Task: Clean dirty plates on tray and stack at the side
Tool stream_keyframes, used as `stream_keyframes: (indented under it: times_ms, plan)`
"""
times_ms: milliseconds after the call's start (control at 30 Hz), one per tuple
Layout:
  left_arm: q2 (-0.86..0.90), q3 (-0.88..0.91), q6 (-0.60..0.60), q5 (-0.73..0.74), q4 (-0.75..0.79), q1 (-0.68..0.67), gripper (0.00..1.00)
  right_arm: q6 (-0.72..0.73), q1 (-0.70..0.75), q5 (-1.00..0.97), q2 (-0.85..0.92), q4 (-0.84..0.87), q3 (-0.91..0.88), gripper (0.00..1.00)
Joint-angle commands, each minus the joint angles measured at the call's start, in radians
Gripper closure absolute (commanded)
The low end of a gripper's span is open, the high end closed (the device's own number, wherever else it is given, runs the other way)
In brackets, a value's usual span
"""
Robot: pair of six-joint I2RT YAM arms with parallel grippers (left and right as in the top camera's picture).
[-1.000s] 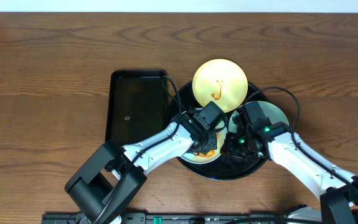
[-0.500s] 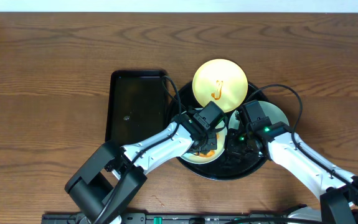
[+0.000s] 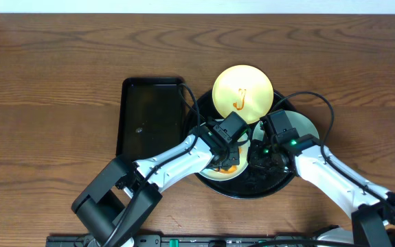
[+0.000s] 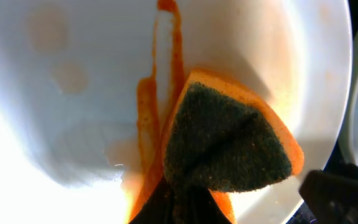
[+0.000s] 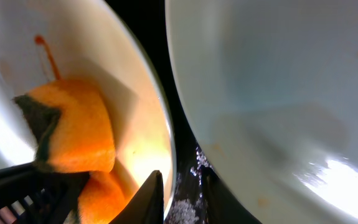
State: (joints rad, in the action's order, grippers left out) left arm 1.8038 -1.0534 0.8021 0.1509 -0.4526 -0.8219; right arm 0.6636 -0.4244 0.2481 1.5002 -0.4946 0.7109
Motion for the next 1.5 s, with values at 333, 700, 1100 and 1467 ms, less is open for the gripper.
stream_keyframes:
  times_ms: [333,700,1100,1467]
  plan:
    - [0.025,0.004,-0.02,-0.04,-0.01,0.007,0.92,0.039,-0.043,-0.013,0.045,0.034,-0.008,0.92]
    - [0.025,0.004,-0.025,-0.04,0.02,0.007,0.93,0.039,-0.049,-0.031,0.045,0.019,-0.019,0.99]
    - [0.026,0.004,-0.069,-0.253,0.077,0.023,0.92,0.039,-0.048,-0.03,0.045,0.003,-0.042,0.99]
    - [0.026,0.004,-0.149,-0.271,0.149,0.153,0.92,0.039,-0.048,-0.011,0.045,0.004,-0.042,0.99]
